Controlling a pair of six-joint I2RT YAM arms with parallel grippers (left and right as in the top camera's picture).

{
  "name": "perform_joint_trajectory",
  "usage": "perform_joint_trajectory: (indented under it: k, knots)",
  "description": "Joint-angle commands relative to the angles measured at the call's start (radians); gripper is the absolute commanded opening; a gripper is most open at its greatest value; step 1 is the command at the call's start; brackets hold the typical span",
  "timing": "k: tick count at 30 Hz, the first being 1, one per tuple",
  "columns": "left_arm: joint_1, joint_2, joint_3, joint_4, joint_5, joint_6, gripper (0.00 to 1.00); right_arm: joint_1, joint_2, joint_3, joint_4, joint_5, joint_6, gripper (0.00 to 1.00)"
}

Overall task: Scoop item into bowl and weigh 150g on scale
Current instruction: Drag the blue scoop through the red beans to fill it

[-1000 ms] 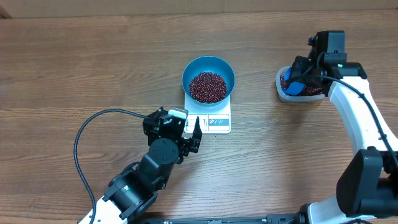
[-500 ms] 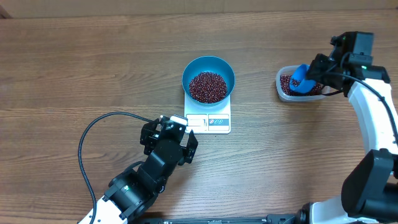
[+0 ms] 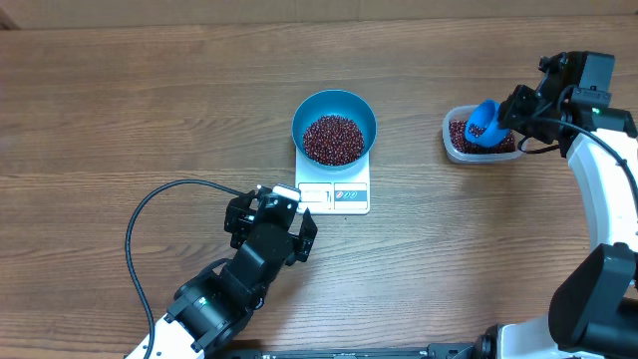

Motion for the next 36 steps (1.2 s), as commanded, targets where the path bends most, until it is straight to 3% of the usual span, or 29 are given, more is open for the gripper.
perform_joint_trajectory:
  k: [1, 18, 36]
  knots:
    - [-0.006, 0.001, -0.006, 0.001, -0.017, -0.018, 1.0, -0.002, -0.038, -0.002, 0.0, -0.01, -0.012, 0.04]
    - [-0.006, 0.001, -0.006, 0.006, -0.018, -0.018, 0.99, -0.002, -0.038, -0.002, -0.008, -0.036, -0.012, 0.04]
    - [-0.006, 0.001, -0.006, 0.161, -0.018, -0.018, 1.0, -0.002, -0.039, -0.002, -0.001, -0.039, -0.015, 0.04]
